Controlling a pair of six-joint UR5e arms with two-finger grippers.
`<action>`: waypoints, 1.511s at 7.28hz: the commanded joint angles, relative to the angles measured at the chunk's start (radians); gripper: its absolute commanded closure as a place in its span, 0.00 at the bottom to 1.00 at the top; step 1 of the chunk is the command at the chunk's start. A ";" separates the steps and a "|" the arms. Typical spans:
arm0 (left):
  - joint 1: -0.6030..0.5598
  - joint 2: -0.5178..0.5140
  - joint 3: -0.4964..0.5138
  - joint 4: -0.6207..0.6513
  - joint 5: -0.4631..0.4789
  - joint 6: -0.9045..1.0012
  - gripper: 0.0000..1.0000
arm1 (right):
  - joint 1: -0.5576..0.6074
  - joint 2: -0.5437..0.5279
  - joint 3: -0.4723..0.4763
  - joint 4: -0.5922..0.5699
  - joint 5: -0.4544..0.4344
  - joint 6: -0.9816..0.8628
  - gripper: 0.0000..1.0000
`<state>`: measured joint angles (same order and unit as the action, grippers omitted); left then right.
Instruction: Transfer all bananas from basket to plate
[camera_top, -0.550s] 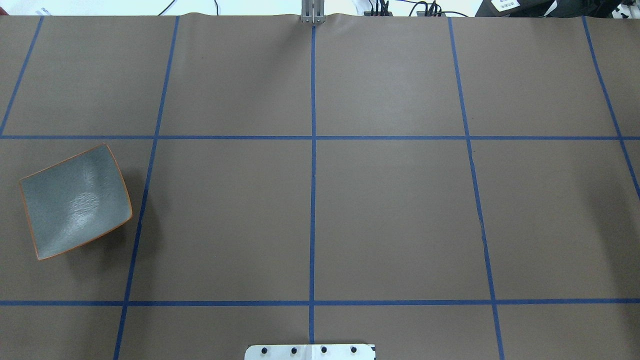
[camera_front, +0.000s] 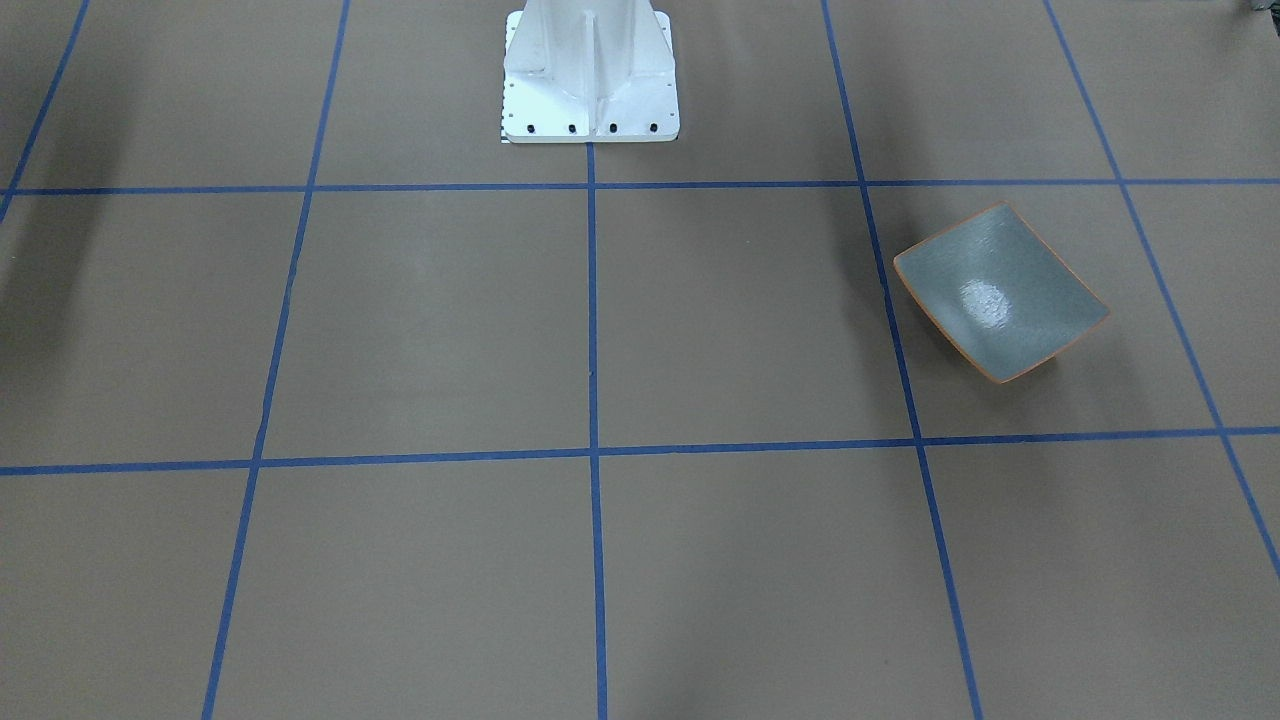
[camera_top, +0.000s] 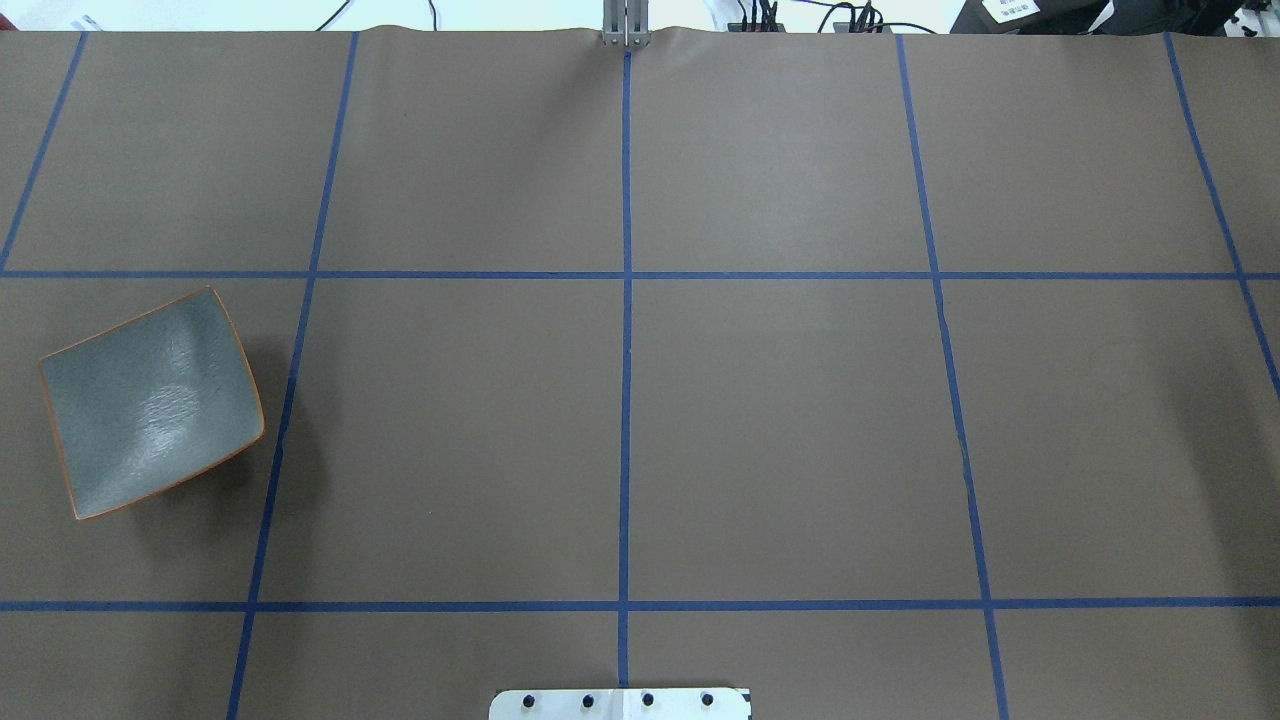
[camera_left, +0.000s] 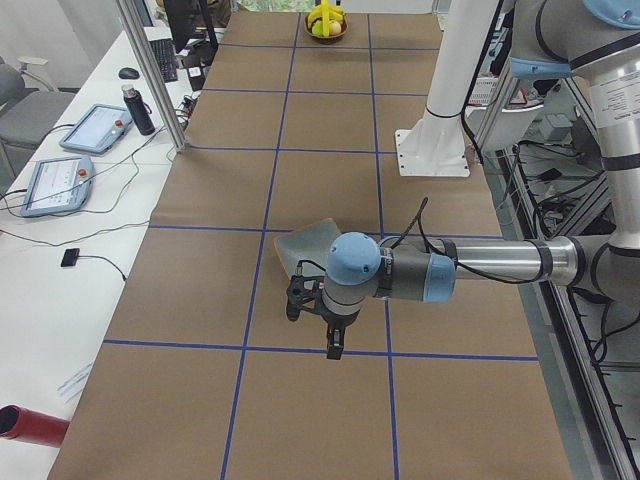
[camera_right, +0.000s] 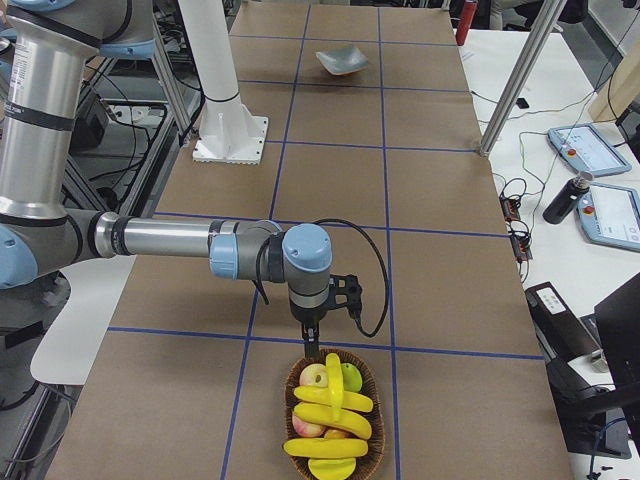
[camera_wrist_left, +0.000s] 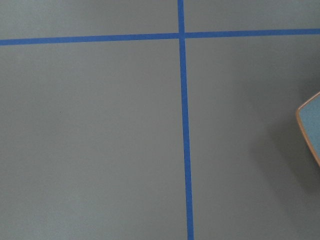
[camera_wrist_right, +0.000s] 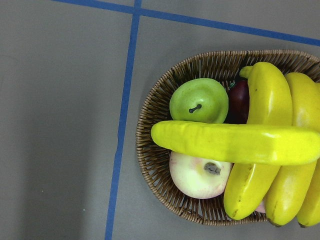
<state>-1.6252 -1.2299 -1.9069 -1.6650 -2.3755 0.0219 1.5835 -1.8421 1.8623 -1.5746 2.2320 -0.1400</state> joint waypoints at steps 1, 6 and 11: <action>0.001 -0.003 -0.003 -0.002 -0.001 0.000 0.00 | 0.000 0.042 0.026 0.052 -0.009 0.011 0.00; 0.001 -0.013 0.002 -0.002 -0.001 0.000 0.00 | 0.003 -0.022 0.008 0.222 -0.010 -0.146 0.00; 0.001 -0.010 0.008 -0.001 -0.001 0.000 0.00 | 0.003 0.044 -0.200 0.220 -0.101 -0.928 0.02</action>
<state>-1.6245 -1.2409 -1.8999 -1.6661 -2.3761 0.0215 1.5864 -1.8321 1.7374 -1.3544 2.1394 -0.9115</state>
